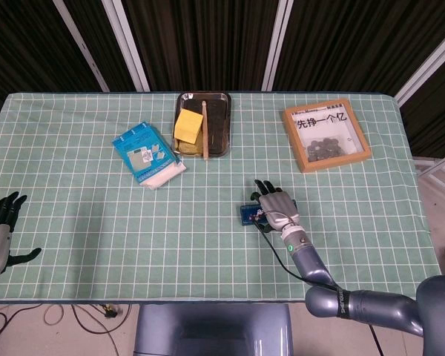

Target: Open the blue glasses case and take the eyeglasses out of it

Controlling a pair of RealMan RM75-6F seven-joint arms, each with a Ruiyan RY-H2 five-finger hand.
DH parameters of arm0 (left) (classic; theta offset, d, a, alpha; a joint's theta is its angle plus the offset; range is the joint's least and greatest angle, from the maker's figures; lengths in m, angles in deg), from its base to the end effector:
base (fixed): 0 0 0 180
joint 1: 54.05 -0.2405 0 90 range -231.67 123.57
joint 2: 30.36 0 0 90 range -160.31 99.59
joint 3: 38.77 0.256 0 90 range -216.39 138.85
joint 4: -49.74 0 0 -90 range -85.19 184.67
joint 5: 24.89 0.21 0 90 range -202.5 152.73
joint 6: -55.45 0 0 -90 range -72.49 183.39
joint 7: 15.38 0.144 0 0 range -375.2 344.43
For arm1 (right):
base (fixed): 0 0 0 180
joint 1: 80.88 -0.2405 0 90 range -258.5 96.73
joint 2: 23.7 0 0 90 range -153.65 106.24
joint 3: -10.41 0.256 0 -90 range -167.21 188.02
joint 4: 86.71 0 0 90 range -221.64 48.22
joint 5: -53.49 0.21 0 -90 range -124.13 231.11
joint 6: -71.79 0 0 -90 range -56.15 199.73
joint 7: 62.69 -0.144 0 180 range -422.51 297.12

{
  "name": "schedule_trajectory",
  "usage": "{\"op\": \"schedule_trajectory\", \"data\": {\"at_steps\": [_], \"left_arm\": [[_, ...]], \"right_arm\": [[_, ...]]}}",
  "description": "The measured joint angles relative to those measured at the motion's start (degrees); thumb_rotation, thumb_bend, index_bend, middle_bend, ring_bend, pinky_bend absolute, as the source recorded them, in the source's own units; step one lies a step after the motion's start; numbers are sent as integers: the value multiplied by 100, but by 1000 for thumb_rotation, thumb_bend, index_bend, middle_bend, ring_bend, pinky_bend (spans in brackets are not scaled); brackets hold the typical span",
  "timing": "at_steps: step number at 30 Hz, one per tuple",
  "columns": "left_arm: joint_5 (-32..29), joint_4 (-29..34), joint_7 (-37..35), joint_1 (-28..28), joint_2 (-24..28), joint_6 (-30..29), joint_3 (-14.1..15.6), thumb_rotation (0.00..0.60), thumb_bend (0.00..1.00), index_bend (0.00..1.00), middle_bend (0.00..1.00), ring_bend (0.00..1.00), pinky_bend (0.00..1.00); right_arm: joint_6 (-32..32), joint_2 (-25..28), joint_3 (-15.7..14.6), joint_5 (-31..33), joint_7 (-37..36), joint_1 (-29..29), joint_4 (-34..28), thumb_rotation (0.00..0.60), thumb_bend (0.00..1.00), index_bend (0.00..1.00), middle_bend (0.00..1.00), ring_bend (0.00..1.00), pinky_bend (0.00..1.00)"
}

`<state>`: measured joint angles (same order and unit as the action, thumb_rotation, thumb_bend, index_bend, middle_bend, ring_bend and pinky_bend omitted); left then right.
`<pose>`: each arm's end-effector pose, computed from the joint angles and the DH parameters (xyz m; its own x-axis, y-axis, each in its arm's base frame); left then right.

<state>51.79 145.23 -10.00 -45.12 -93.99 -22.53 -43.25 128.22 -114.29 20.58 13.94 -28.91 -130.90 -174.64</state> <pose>-0.3119 0.2064 0.1518 0.4121 0.0837 0.9073 0.9058 0.0698 -0.4179 -0.1325 -0.3537 -0.0313 0.4609 -0.3652 0.8088 -0.8861 -0.2400 0.3966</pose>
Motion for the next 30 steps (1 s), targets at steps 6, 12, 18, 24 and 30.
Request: {"op": "schedule_trajectory", "data": {"at_steps": [6,12,18,24,30], "left_arm": [[-4,5,-34,4,13,12,-2,600,45,0,0,0,0],[-7,10,-50,8,17,19,-3,600,45,0,0,0,0],[-7,10,-65,10,22,18,-6,600,45,0,0,0,0],[-8,5,-79,12,25,23,-6,600,45,0,0,0,0],[-9,9,-83,12,28,24,-4,600,45,0,0,0,0]], "right_arm": [[167,-91,37,361,316,-77,-90,600,305,288,25,0,228],[260,-130,57,644,589,-186,-183,600,349,287,25,0,228],[350,-186,86,750,676,-239,-206,600,409,287,25,0,227],[402,-207,85,833,730,-252,-228,600,409,279,19,0,228],[435,-199,72,930,765,-249,-289,600,409,269,17,0,228]]}}
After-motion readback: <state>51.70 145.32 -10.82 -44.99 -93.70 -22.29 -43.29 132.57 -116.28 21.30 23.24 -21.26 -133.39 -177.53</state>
